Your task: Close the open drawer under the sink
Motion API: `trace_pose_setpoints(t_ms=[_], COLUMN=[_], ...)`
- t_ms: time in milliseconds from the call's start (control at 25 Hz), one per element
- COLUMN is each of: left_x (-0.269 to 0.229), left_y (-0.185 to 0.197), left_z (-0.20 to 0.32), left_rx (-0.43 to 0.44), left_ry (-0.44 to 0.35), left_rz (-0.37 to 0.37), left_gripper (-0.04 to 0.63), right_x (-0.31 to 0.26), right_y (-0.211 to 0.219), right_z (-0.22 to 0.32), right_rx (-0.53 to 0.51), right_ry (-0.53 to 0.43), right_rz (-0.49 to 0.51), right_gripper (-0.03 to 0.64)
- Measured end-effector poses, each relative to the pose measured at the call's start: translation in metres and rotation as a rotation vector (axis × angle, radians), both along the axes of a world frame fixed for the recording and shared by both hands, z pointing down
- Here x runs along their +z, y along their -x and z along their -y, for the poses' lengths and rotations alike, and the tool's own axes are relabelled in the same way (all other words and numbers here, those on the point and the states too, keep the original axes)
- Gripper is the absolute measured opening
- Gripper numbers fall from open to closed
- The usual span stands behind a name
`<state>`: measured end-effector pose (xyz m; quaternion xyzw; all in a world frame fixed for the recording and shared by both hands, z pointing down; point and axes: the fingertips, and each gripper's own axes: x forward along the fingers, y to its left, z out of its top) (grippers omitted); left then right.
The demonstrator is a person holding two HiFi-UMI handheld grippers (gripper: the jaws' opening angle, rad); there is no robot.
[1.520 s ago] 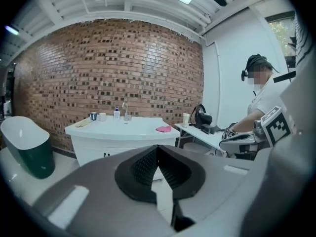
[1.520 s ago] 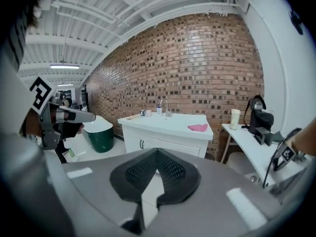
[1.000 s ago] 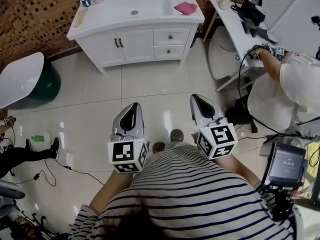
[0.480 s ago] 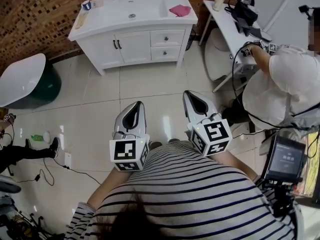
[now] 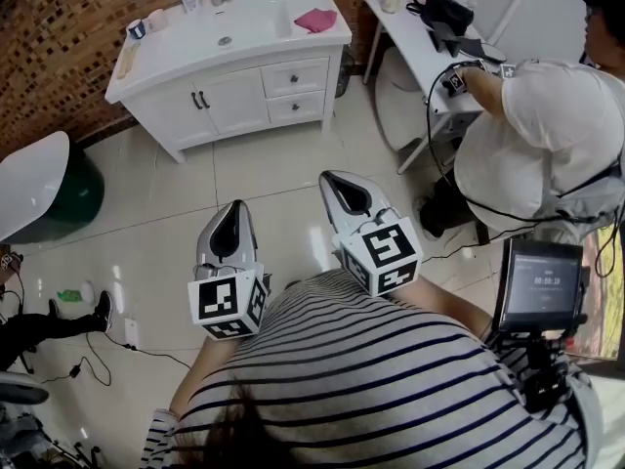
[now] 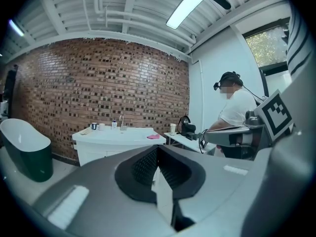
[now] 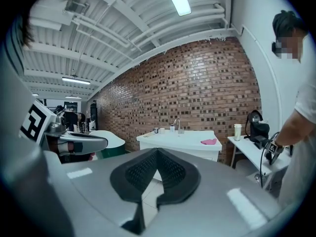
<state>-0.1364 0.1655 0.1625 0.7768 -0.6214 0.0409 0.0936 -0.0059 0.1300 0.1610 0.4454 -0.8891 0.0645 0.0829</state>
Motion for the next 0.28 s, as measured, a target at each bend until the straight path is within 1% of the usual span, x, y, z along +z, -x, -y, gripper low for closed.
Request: trace_pose_setpoints(t_ms=[280], left_x=[-0.006], left_y=[-0.014], left_z=[0.021], left_rx=[-0.008], left_ry=[0.002], left_rz=[0.004], left_gripper=[0.017], right_x=[-0.008], right_y=[-0.008], right_z=[0.019], right_rx=[-0.029], right_ry=[-0.01], right_rz=[0.003], right_gripper=[0.0])
